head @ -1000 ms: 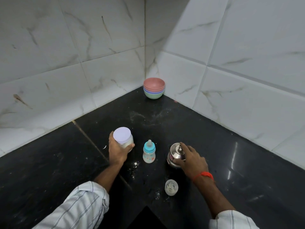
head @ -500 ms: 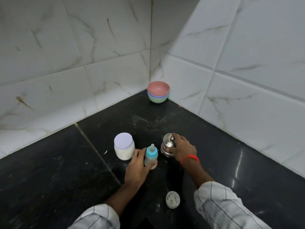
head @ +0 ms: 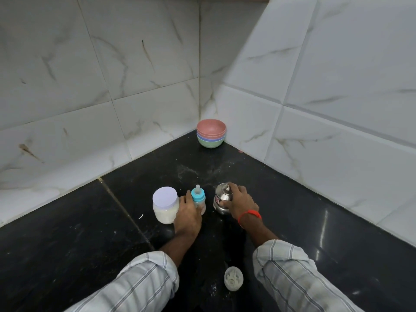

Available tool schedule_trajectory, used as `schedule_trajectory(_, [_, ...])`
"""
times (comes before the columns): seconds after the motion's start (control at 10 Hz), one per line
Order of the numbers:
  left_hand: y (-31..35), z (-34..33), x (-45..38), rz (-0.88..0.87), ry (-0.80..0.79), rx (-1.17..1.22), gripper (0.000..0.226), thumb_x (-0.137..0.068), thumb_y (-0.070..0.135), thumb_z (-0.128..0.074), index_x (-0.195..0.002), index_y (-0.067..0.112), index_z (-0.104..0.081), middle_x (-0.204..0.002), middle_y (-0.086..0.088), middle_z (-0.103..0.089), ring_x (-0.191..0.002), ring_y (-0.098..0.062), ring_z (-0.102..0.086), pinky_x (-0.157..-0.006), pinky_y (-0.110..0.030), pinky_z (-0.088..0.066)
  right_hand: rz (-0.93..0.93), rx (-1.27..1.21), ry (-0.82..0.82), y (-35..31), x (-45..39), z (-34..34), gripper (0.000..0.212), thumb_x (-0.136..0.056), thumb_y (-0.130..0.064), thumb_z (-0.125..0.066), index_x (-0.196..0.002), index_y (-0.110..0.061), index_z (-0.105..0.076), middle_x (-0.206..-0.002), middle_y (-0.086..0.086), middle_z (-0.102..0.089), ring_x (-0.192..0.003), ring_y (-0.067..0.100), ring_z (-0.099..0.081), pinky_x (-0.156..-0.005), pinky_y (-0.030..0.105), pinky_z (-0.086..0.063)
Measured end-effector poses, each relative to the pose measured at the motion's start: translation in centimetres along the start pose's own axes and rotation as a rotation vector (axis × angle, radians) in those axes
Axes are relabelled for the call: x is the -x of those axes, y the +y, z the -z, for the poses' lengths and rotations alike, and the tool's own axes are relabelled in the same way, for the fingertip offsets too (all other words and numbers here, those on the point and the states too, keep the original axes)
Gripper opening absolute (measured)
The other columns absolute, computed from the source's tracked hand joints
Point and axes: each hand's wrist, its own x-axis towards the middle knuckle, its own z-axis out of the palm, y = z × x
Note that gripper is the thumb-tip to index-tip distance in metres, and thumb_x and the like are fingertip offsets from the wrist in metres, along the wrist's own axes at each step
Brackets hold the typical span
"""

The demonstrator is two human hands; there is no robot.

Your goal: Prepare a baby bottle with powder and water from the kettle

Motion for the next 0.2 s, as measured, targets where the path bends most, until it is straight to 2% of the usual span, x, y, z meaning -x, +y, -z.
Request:
schedule_trajectory(0.1, [0.3,0.8,0.9,-0.01,-0.002,0.025,0.083,-0.098,0.017,-0.065,-0.162,0.007,-0.012,-0.166,-0.011,-0.03,-0.15,-0.032,-0.035,-0.115,-0.043,-0.04,0.019,-0.004,0.003,0.6,0.3,-0.4,0.087,-0.092,-0.044,-0.07,-0.161,-0.036,-0.017,-0.168,0.003,-0.022,-0.149,0.036,-0.031,-0.12,0.062,-0.027])
schedule_trajectory(0.2, [0.4,1.5,2.0,-0.058,0.076,0.091,0.089,-0.098,0.018,-0.065,-0.163,0.008,-0.005,-0.17,-0.009,-0.022,-0.154,-0.03,-0.028,-0.117,-0.042,-0.038,0.049,0.012,0.113,1.7,0.7,-1.1,0.1,-0.091,-0.051,-0.069,-0.163,-0.035,-0.002,-0.173,0.003,0.001,-0.158,0.036,-0.007,-0.123,0.062,-0.014])
